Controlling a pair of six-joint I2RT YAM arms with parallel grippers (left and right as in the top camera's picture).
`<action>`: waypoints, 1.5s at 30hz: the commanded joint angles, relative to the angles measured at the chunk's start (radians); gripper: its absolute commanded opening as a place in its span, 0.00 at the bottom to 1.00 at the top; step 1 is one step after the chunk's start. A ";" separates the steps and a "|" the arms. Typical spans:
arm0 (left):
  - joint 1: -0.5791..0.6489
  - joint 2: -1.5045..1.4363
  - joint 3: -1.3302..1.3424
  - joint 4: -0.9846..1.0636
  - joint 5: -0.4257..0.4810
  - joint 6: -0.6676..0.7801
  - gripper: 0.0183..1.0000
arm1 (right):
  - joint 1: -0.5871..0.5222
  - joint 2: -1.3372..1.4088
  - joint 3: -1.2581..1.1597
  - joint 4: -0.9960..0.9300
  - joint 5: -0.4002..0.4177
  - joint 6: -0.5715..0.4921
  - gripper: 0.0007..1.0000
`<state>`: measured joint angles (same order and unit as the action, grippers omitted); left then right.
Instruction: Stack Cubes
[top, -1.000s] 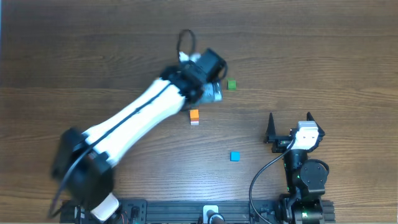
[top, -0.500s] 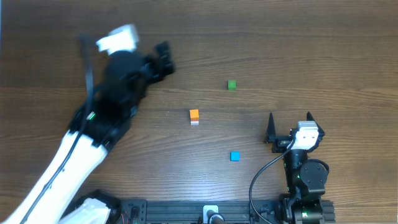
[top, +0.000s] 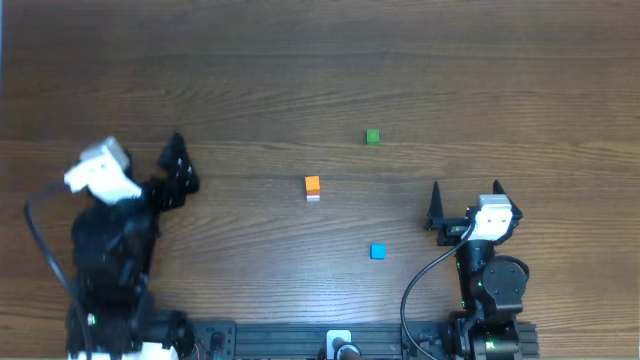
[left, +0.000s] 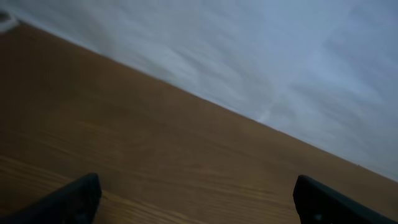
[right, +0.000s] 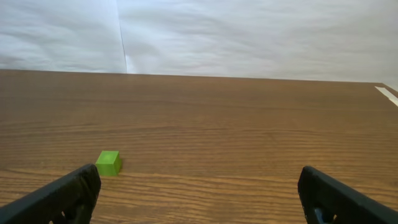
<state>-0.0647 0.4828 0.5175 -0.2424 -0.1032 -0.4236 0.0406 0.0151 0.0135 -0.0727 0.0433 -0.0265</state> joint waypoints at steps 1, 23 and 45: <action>0.044 -0.175 -0.115 0.018 0.072 0.142 1.00 | -0.006 -0.008 -0.008 0.003 0.006 0.003 0.99; 0.047 -0.480 -0.507 0.274 0.189 0.364 1.00 | -0.006 -0.008 -0.008 0.003 0.006 0.003 0.99; 0.034 -0.480 -0.511 0.172 0.189 0.364 1.00 | -0.006 -0.008 -0.008 0.003 0.006 0.003 0.99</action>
<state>-0.0261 0.0147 0.0166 -0.0711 0.0757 -0.0742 0.0406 0.0147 0.0135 -0.0727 0.0433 -0.0265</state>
